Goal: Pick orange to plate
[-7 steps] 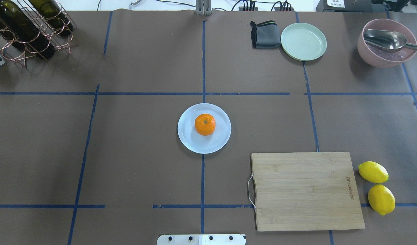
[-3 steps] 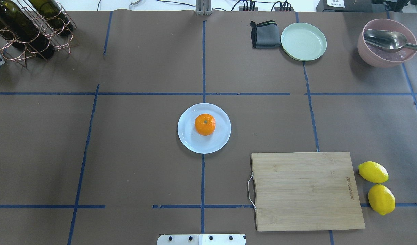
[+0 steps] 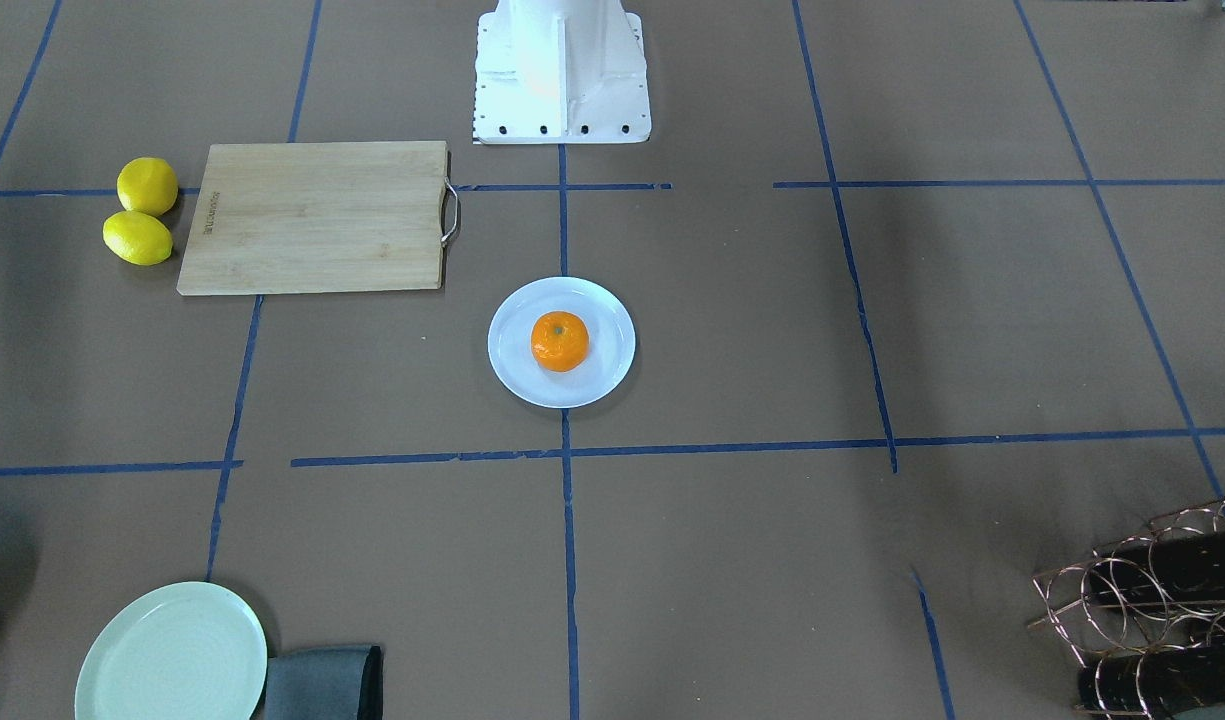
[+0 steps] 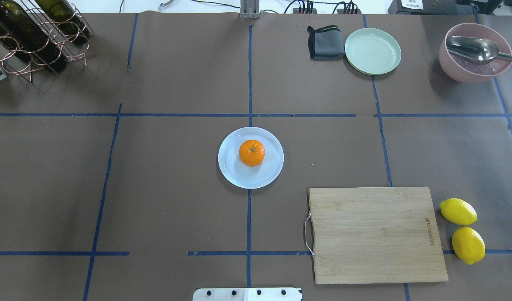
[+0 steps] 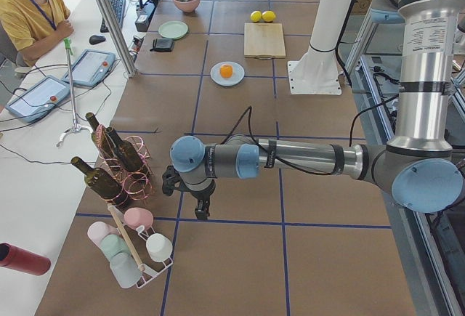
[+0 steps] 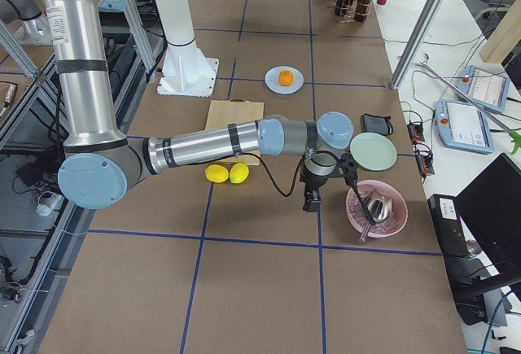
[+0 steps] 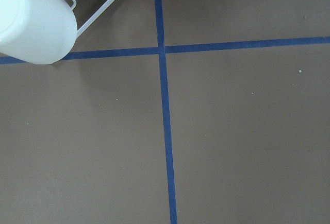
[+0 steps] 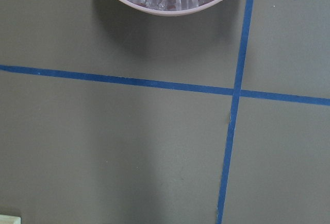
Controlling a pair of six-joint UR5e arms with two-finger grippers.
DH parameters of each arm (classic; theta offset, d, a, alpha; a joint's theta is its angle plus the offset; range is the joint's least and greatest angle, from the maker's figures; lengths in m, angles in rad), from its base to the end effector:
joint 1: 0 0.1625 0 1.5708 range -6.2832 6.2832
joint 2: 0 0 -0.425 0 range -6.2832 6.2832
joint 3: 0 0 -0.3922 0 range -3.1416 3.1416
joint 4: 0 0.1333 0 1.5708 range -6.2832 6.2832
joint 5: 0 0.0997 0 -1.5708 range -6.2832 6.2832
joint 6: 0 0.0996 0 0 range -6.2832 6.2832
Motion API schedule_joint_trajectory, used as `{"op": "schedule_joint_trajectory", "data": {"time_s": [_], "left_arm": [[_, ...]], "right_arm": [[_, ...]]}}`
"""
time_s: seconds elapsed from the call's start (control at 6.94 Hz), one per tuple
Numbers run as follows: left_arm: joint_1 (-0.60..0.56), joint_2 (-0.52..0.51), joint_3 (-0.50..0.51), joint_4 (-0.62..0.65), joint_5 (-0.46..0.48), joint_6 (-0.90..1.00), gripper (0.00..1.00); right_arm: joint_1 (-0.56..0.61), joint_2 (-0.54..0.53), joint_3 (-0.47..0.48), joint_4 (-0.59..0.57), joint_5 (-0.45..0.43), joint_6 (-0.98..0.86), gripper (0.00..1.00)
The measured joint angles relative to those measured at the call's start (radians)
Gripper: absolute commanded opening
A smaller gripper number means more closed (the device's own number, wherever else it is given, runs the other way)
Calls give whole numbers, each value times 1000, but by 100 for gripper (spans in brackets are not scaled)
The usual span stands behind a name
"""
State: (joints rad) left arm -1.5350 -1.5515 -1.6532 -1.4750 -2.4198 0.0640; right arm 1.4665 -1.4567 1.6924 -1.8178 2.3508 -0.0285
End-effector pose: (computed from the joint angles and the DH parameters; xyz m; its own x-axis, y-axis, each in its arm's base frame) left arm -0.0413 -0.4825 0.6317 0.6575 0.0630 -0.7508 -0.0780 0.9968 0.0154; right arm 0.0079 -0.5323 0.5651 0.7046 -0.0944 0.7033 0.1242 0.9922 0.0087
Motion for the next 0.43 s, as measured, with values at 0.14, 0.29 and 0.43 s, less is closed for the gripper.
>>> {"op": "schedule_joint_trajectory", "data": {"time_s": [0.14, 0.29, 0.43], "left_arm": [[1, -1, -2, -1, -1, -2, 100], [1, -5, -3, -1, -1, -2, 100], [1, -12, -7, -1, -1, -3, 100]], "right_arm": [[0, 0, 1, 0, 1, 0, 100], [0, 0, 2, 0, 3, -1, 100], [0, 0, 4, 0, 6, -1, 100]]}}
